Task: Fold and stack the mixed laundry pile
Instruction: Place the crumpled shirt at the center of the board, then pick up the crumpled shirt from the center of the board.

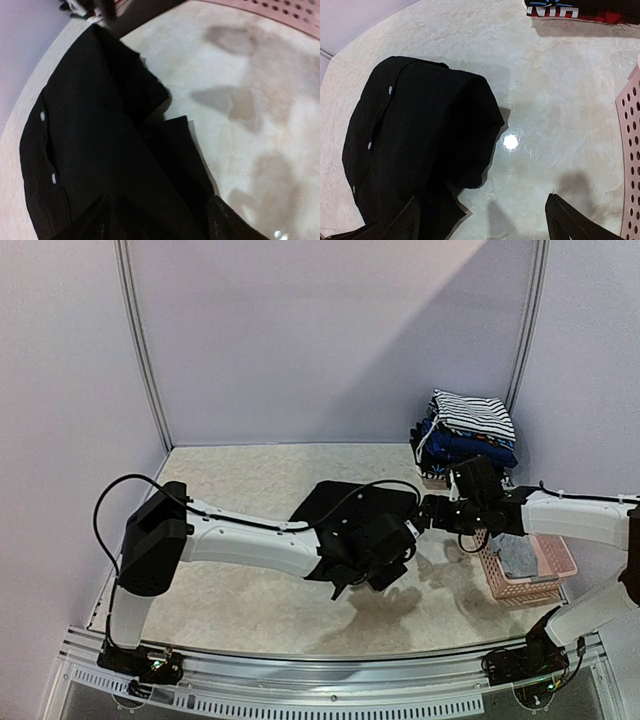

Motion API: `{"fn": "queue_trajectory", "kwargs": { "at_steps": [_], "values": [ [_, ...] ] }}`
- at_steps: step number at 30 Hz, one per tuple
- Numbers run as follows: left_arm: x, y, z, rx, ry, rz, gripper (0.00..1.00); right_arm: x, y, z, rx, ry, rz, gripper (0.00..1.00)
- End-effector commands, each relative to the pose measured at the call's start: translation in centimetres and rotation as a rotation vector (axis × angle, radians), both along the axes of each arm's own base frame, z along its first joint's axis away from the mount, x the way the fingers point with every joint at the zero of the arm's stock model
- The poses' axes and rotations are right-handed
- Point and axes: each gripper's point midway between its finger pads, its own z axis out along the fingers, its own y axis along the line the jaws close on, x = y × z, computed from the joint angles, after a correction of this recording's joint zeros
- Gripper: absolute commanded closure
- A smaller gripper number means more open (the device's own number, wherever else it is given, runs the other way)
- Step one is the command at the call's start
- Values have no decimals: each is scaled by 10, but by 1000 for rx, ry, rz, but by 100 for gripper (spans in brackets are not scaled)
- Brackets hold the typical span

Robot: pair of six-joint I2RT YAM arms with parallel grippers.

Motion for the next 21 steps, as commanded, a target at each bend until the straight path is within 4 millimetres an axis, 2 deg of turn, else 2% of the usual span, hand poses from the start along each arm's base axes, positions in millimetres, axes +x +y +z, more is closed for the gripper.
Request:
{"fn": "queue_trajectory", "kwargs": {
  "at_steps": [1,3,4,5,7,10,12,14,15,17,18,19,21],
  "values": [
    [30,23,-7,132,-161,156,59,-2,-4,4,31,-21,-12,12],
    [35,26,0,136,-207,182,90,-3,-5,5,32,-25,-12,12],
    [35,26,8,128,-217,178,100,-3,-5,6,33,-28,-10,12],
    [32,26,18,110,-214,167,100,-4,-5,7,35,-31,-8,12],
    [23,25,50,35,-171,127,100,-5,-5,10,37,-37,-5,12],
    [0,31,110,-106,-65,54,100,-6,-7,20,40,-54,-1,12],
    [-8,46,150,-173,-50,37,100,-7,-7,31,48,-74,2,12],
    [-4,66,190,-263,-22,39,100,-7,-7,40,50,-91,4,12],
    [2,74,201,-320,27,38,100,-6,-7,47,54,-104,7,12],
    [39,108,211,-419,111,117,100,-2,-5,57,59,-123,12,12],
    [55,125,209,-442,132,163,100,0,-4,60,56,-129,13,12],
    [70,143,204,-453,146,212,100,2,-3,63,50,-131,16,12],
    [89,173,177,-448,196,282,100,4,-3,64,36,-131,19,12]
  ]
}}
